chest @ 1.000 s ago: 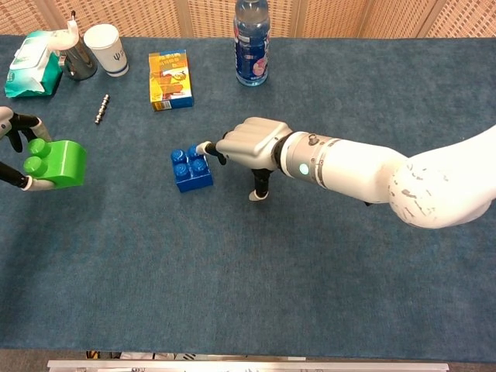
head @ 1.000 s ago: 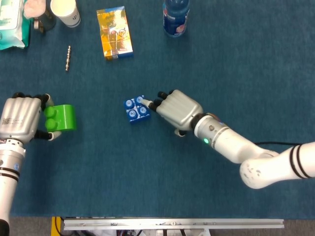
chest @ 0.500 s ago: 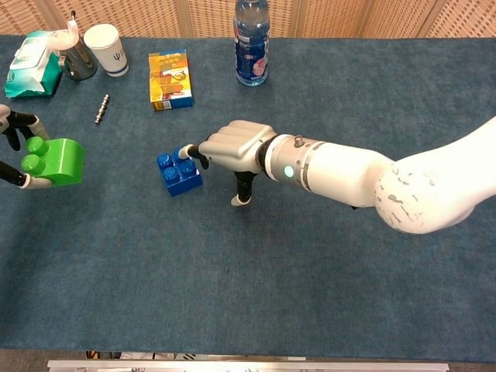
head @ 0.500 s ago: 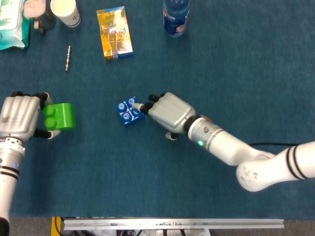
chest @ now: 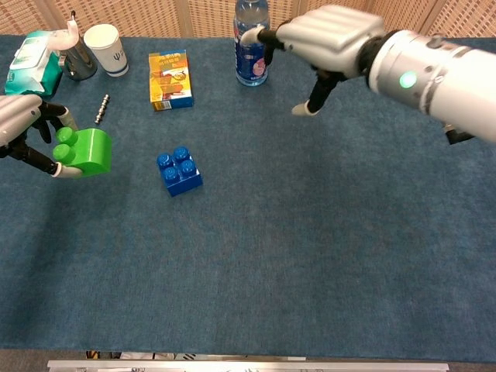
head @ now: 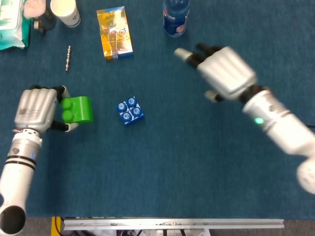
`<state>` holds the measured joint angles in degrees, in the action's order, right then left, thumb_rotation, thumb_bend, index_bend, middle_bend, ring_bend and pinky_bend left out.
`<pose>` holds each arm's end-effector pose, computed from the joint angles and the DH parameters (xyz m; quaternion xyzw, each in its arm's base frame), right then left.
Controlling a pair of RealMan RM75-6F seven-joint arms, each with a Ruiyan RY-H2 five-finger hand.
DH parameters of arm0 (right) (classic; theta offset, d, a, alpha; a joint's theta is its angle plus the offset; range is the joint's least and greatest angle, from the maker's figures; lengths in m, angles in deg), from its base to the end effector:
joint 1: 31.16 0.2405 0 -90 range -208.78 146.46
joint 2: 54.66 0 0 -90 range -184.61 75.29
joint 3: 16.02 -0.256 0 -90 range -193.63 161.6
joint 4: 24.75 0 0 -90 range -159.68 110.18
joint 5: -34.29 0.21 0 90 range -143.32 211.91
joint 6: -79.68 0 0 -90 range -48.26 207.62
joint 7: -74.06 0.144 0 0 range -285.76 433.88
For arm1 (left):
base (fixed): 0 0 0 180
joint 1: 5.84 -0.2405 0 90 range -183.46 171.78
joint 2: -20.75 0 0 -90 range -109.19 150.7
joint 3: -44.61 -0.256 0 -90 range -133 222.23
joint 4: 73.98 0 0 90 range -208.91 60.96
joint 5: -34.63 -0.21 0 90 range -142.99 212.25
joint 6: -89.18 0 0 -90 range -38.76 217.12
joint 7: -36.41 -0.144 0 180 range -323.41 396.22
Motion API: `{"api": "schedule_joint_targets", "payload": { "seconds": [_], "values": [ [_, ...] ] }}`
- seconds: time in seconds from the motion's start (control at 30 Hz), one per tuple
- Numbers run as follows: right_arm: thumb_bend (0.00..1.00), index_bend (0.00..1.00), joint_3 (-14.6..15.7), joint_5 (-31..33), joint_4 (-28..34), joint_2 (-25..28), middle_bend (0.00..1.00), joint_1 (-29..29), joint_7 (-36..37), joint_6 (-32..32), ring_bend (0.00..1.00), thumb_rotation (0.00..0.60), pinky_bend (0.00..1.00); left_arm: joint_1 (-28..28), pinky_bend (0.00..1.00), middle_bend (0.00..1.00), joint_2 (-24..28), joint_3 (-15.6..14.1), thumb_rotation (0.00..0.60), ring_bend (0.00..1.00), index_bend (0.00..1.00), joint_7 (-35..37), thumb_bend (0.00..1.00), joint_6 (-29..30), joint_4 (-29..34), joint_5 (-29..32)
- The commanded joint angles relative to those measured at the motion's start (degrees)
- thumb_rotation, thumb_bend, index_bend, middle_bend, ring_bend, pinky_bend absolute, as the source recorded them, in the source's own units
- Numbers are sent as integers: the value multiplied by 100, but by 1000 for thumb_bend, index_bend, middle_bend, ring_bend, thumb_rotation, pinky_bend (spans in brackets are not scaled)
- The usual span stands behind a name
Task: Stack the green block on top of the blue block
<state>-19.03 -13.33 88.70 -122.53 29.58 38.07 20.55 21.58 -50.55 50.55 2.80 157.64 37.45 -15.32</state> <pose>-0.0595 -0.3242 0.0560 0.8219 -0.2679 0.3179 0.3895 -0.2170 0.2597 0.0674 -0.6626 -0.4715 -0.2633 0.5190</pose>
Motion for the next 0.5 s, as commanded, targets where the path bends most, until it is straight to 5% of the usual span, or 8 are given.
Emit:
{"api": "schedule_joint_targets", "payload": {
  "seconds": [0.03, 0.5],
  "values": [
    [167, 46, 102, -356, 212, 493, 273, -324, 254, -130, 137, 600, 308, 129, 268, 446, -152, 120, 524, 415, 451, -142, 39, 79, 101, 224],
    [167, 45, 169, -1260, -147, 1440, 273, -1078, 1351, 155, 136, 600, 308, 648, 280, 446, -983, 426, 521, 415, 451, -1160, 39, 903, 252, 1222]
  ]
}}
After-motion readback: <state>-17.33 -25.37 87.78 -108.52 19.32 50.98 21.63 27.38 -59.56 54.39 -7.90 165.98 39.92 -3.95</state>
